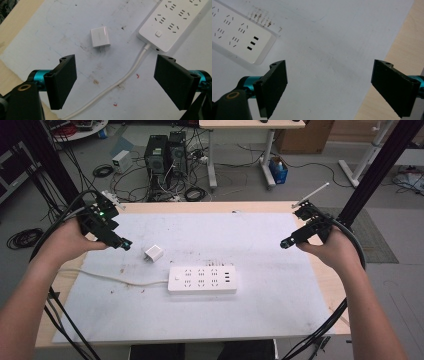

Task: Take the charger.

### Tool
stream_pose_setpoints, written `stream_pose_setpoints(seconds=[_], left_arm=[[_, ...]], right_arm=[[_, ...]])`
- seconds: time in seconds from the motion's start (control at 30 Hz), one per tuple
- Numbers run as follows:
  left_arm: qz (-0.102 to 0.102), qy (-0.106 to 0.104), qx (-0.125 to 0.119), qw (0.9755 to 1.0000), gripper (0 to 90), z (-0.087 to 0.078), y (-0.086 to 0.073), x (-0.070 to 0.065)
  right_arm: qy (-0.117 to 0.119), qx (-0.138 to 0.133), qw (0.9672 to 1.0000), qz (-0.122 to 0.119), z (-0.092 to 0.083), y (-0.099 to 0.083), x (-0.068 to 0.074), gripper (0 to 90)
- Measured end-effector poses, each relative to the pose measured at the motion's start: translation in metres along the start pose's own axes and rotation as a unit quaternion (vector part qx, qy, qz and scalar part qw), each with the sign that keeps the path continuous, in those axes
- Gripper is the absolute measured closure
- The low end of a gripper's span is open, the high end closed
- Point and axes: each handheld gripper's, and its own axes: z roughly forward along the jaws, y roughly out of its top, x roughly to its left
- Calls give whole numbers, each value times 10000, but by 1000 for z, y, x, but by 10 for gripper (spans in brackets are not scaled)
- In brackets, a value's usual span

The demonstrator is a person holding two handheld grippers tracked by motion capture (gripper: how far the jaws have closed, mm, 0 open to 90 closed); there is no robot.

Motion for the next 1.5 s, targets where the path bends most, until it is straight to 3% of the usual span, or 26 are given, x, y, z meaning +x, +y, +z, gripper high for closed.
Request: stream_pose_setpoints(seconds=[0.2, 0.23, 0.3, 0.47, 0.67, 0.9, 0.93, 1.1, 1.2, 1.5], left_arm=[[25, 7, 50, 10000, 184, 10, 5, 2], [101, -6, 131, 9999, 184, 22, 11, 3], [110, -14, 153, 9998, 184, 27, 12, 3], [53, -124, 304, 9994, 184, 58, 17, 7], [-30, -182, 477, 9987, 184, 82, 21, 12], [-466, -236, 712, 9961, 184, 119, 25, 22], [-574, -232, 745, 9953, 185, 130, 25, 23], [-585, -191, 995, 9931, 185, 150, 27, 25], [-590, -273, 1060, 9922, 185, 162, 28, 27], [-687, -234, 1324, 9885, 189, 188, 27, 31]], right_arm=[[-14, -29, 10000, 24, 1, 1, 0, 131], [-15, -17, 10000, -10, 1, 0, 0, 131], [-34, -40, 10000, -20, 2, -1, 0, 131], [4, -88, 10000, -8, 6, -3, -5, 131], [-4, -94, 10000, 28, 9, -5, -9, 131], [-8, -111, 9999, -19, 9, -5, -9, 131], [8, -116, 9999, -13, 9, -5, -9, 131], [12, -130, 9999, -5, 9, -5, -9, 131], [0, -125, 9999, 5, 10, -5, -10, 131], [20, -137, 9999, -4, 10, -7, -11, 131]])
